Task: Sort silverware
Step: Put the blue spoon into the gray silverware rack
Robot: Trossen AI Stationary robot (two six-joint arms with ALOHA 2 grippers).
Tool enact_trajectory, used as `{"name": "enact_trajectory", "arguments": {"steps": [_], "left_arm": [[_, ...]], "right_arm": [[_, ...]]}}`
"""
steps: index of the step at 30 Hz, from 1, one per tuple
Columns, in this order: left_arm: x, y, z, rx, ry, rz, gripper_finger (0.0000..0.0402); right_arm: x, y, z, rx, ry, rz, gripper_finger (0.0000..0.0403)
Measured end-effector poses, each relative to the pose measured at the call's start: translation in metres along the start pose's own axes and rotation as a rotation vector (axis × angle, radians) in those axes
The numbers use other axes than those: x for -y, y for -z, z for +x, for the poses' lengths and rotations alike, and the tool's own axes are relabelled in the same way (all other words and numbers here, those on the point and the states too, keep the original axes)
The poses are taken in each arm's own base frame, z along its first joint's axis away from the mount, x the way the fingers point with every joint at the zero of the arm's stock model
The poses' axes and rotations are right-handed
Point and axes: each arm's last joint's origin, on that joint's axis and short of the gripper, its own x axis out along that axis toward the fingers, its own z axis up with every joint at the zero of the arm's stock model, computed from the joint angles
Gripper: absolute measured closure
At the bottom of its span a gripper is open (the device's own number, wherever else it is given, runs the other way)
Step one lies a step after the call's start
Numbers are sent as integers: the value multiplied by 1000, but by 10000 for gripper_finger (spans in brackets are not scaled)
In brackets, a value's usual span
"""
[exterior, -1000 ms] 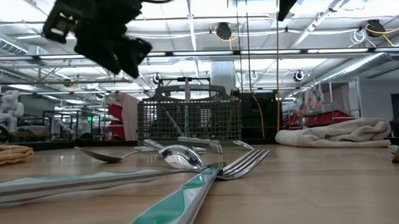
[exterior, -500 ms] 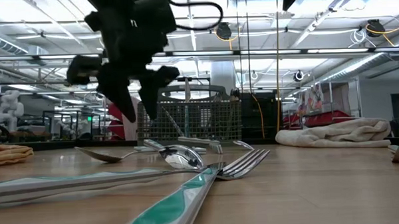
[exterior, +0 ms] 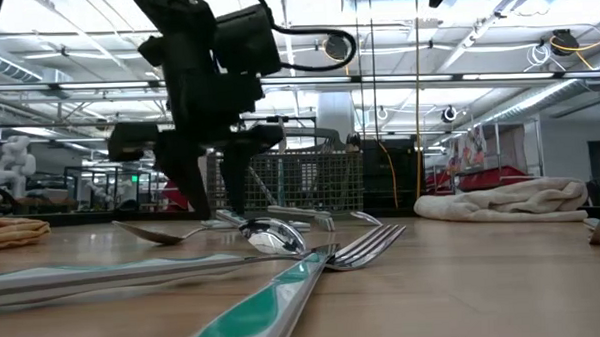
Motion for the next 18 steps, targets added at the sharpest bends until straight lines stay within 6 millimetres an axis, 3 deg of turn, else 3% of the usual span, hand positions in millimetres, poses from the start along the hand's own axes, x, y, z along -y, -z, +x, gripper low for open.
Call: {"name": "enact_trajectory", "arguments": {"steps": [10, 13, 18], "left_arm": [[-4, 6, 2, -160, -124, -11, 219], [-4, 3, -12, -188, -119, -11, 219], [-8, -12, -45, -51, -131, -1, 219]], "right_arm": [[-1, 0, 0, 0, -1, 24, 266], [-1, 0, 0, 0, -1, 27, 266], [-1, 0, 0, 0, 0, 15, 266]]}}
